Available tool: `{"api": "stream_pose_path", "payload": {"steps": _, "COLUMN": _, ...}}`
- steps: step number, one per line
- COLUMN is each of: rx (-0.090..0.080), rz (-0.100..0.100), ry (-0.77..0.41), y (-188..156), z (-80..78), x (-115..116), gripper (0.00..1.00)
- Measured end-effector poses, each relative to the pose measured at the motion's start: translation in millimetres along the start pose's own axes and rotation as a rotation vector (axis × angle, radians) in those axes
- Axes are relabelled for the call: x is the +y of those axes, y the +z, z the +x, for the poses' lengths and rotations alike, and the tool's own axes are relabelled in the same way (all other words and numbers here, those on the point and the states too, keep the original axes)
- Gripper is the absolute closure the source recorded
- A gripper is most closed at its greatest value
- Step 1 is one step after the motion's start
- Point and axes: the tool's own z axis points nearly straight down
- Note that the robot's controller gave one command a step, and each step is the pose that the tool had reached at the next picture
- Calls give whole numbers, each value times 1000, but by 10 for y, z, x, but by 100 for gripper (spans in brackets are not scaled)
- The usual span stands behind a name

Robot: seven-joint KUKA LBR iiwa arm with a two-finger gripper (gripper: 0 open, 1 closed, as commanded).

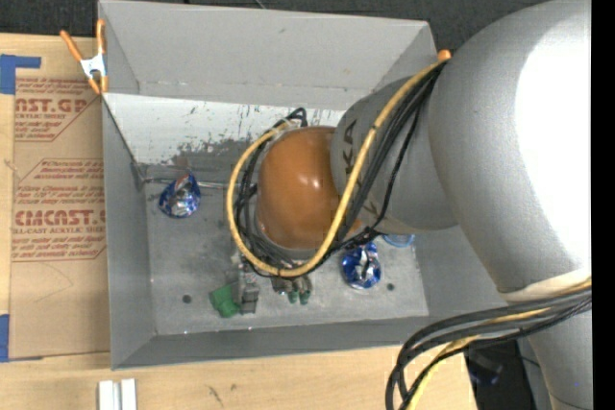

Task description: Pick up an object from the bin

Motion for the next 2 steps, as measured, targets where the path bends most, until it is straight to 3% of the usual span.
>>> {"api": "stream_pose_path", "payload": {"steps": 1, "rx": -6, "rz": -1, "ry": 55, "y": 73, "z": -238, "x": 742, "gripper": 100}}
{"api": "stream_pose_path", "payload": {"steps": 2, "rx": -7, "rz": -2, "ry": 34, "y": -1186, "z": -791, "x": 806, "gripper": 100}}
